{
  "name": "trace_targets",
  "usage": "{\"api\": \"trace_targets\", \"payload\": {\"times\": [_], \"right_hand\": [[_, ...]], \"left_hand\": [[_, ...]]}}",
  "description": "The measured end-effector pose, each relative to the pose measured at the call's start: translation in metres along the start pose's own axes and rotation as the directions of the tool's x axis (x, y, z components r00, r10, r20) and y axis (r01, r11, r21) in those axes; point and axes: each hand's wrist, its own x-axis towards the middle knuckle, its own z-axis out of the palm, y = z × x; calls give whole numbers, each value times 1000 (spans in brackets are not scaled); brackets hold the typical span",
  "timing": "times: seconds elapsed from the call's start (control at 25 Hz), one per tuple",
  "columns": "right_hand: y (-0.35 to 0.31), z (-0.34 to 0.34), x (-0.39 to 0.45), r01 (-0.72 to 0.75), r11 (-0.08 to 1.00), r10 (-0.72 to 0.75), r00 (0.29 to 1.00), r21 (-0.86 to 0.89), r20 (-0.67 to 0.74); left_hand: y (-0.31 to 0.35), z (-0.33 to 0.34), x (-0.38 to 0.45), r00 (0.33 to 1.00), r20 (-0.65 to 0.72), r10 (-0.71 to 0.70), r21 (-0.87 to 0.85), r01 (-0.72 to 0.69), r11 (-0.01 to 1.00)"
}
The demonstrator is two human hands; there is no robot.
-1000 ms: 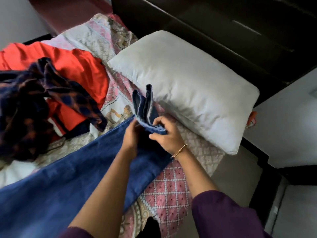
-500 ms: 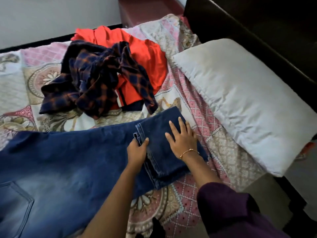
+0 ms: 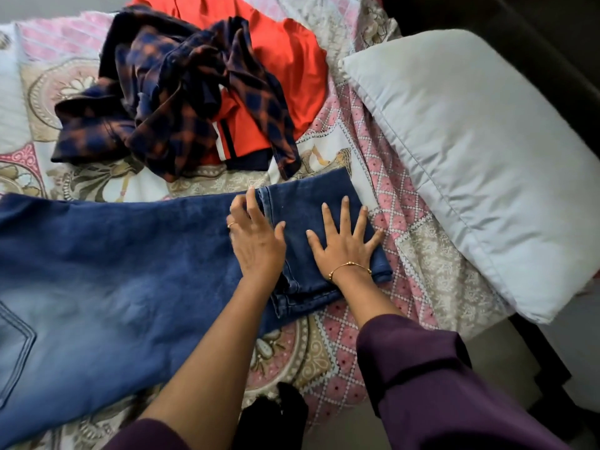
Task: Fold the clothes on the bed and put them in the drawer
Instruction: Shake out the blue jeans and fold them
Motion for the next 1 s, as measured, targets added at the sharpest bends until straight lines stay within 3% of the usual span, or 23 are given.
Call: {"api": "trace_targets", "payload": {"times": [0.04,0.08,0.16,0.24,0.28,0.36,0.44,0.52,0.6,0.64,0.68,0.72,0.76,0.8,0.84,0.92,0.96,1.0], "right_hand": [[2,-1,0,6,1000,-6,1000,-6,22],[5,-1,0,13,1000,-13,999,-7,38],[9,-5,0,11,998,-8,999,59,-52],[18,-14,1,-53,958,133,953,282,-274],[23,-21,4,-116,909,243,928,400,-283],[33,-32,12,-253,828,339,937,500,-88],[38,-45,15,-279,778,294,954,563,66],[35,-68,9,-261,651,226,963,713,146],[17,-88,-4,-234,540,73,970,808,233],[0,-97,-11,-222,520,-12,964,825,267],[-21,-102,-19,-194,515,-90,957,835,277],[-43,-107,-26,-150,535,-148,952,832,267],[-66,-110,-32,-102,571,-190,949,814,253],[-90,-110,-37,-69,615,-215,944,785,252],[-112,-108,-43,-38,663,-243,934,748,263],[-156,-99,-63,21,748,-313,893,663,324],[-175,-92,-73,33,765,-357,853,644,380],[-189,-84,-83,34,764,-400,808,644,432]], "left_hand": [[-2,2,-7,982,-78,171,75,-165,983],[-5,2,-15,946,-47,320,127,-312,941],[-12,1,-30,878,246,410,163,-454,876],[-18,-7,-35,816,503,284,191,-425,885],[-22,-8,-35,801,551,234,221,-411,885],[-22,-8,-34,805,561,191,285,-405,869],[-19,-8,-34,815,558,155,334,-391,858],[-19,-7,-36,804,572,163,290,-384,877],[-21,-13,-31,793,585,170,106,-283,953],[-21,-19,-27,821,549,159,-92,-130,987],[-19,-30,-21,860,503,87,-360,117,926],[-15,-45,-14,853,520,-29,-585,381,716],[-15,-60,-7,815,571,-101,-699,547,460],[-21,-75,0,794,597,-118,-751,604,266],[-31,-89,5,787,603,-129,-776,616,136],[-61,-116,11,788,581,-205,-802,597,21],[-76,-127,11,784,565,-258,-803,594,45],[-92,-133,8,780,548,-303,-785,605,136]]}}
